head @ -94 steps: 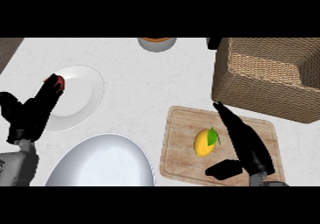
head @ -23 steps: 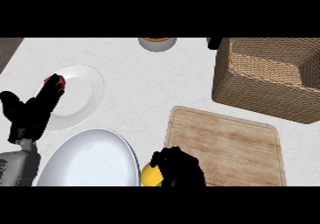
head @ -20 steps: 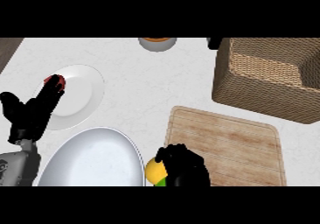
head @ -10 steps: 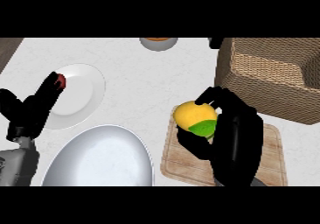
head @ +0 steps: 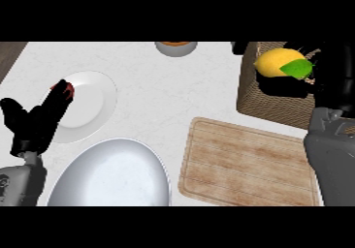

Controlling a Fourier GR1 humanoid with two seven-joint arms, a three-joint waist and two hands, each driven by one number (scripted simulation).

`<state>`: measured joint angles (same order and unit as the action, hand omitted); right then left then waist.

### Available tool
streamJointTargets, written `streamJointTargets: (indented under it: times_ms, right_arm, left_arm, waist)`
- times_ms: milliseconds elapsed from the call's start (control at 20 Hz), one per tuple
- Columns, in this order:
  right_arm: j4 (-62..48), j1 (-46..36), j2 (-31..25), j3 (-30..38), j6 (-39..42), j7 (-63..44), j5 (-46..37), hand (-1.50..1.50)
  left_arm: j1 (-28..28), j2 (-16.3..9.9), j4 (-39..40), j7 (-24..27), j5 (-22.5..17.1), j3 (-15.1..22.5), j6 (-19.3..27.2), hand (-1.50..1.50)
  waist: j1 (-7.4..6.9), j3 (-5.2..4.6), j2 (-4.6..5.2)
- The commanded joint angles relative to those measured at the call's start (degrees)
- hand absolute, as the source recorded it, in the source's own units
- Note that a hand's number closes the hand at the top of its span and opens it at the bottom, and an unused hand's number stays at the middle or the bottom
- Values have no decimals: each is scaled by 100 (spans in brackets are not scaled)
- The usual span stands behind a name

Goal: Pick the lemon from the cutting board and place it in the basket

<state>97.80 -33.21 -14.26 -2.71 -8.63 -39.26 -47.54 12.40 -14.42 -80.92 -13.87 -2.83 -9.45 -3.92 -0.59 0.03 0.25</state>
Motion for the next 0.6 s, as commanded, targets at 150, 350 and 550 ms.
streamJointTargets:
  times_ms: [150,350,550]
  right_arm:
    - [-1130,-1,-38,767,-1079,408,-301,150]
    - [-1258,23,-125,995,-682,582,258,-150]
    - [-2746,-590,-370,1331,-945,1812,741,-150]
  left_arm:
    - [34,145,4,-16,176,116,167,0]
    - [-150,56,143,274,43,-82,-21,0]
    - [129,-39,-201,-389,-65,-80,-37,0]
  waist:
    - [16,0,-9]
    - [50,-3,-27]
    - [-3,0,-17]
